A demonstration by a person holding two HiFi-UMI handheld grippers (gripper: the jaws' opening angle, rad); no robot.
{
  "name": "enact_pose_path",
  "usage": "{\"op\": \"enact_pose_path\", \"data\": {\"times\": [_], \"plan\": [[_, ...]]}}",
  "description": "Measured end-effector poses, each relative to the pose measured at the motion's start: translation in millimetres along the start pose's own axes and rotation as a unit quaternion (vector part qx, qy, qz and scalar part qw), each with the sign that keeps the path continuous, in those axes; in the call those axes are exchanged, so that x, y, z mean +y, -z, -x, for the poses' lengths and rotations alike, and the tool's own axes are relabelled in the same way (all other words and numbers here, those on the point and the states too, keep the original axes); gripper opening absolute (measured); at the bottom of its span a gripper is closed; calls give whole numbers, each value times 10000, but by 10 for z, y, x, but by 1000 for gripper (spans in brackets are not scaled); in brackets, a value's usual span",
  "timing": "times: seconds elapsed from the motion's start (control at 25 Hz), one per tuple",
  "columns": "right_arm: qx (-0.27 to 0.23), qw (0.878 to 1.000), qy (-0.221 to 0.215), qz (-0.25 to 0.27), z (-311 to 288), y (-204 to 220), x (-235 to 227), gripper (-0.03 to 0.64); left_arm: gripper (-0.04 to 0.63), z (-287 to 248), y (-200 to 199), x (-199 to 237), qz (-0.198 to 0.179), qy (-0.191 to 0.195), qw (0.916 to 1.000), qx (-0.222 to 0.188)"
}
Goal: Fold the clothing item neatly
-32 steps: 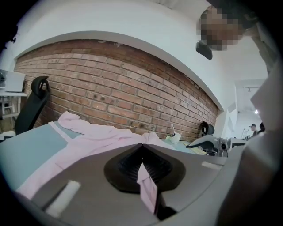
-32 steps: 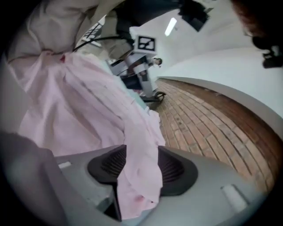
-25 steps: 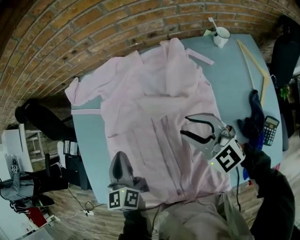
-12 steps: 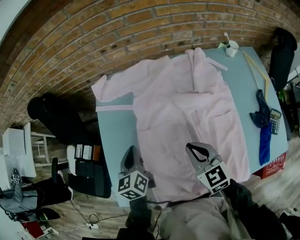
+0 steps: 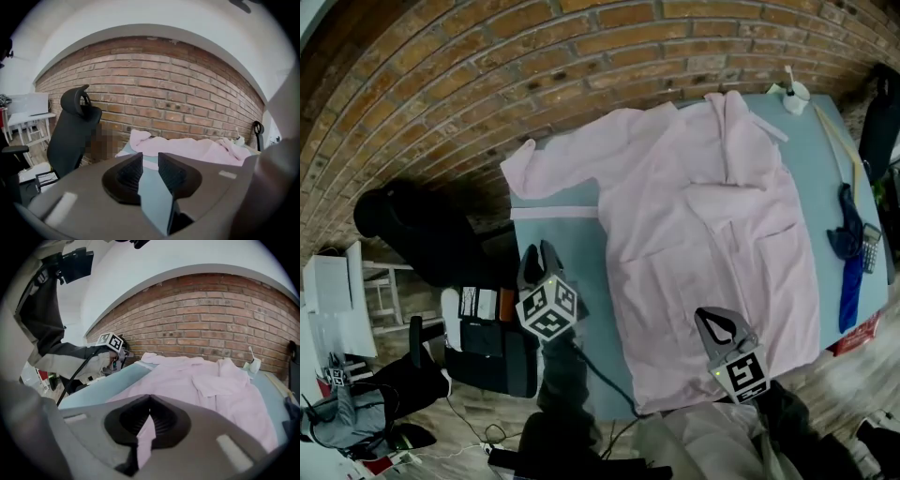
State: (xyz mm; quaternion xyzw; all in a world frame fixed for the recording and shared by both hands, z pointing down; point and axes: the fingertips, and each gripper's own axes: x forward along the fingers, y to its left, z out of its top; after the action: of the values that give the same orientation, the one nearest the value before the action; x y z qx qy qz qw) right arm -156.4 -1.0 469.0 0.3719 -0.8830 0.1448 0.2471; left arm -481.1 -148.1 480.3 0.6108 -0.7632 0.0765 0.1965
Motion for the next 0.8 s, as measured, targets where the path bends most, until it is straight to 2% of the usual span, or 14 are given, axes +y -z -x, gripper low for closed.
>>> {"op": "enact_pose_path", "data": {"times": [0.08, 0.16, 0.28, 0.44, 0.48, 0.52, 0.64, 0.68, 0.8], "plan": [[147, 9998, 99, 44, -31, 43, -50, 2, 110, -396, -174, 316, 215, -253, 9994, -7], [303, 9994, 185, 63, -35, 125, -98, 2, 115, -802, -315, 547, 274, -335, 9990, 122], [572, 9981, 236, -6, -57, 253, -167, 2, 211, -1382, -354, 623, 31, -168, 9981, 594], [704, 9970, 323, -77, -142, 272, -278, 2, 232, -1817, -180, 693, -94, -222, 9952, 952], [691, 9969, 363, -96, -162, 245, -319, 2, 223, -1873, -149, 710, -144, -281, 9947, 978], [674, 9969, 398, -107, -181, 213, -360, 2, 175, -1918, -136, 710, -175, -327, 9945, 981], [647, 9970, 421, -23, -242, 136, -427, 2, 140, -1990, -99, 714, -348, -505, 9929, 1018], [649, 9970, 413, -52, -274, 94, -426, 2, 83, -2011, -67, 719, -519, -545, 9910, 1105], [567, 9973, 358, -300, -456, -102, -428, 2, 40, -2079, -23, 703, -1085, -599, 9821, 1421]]}}
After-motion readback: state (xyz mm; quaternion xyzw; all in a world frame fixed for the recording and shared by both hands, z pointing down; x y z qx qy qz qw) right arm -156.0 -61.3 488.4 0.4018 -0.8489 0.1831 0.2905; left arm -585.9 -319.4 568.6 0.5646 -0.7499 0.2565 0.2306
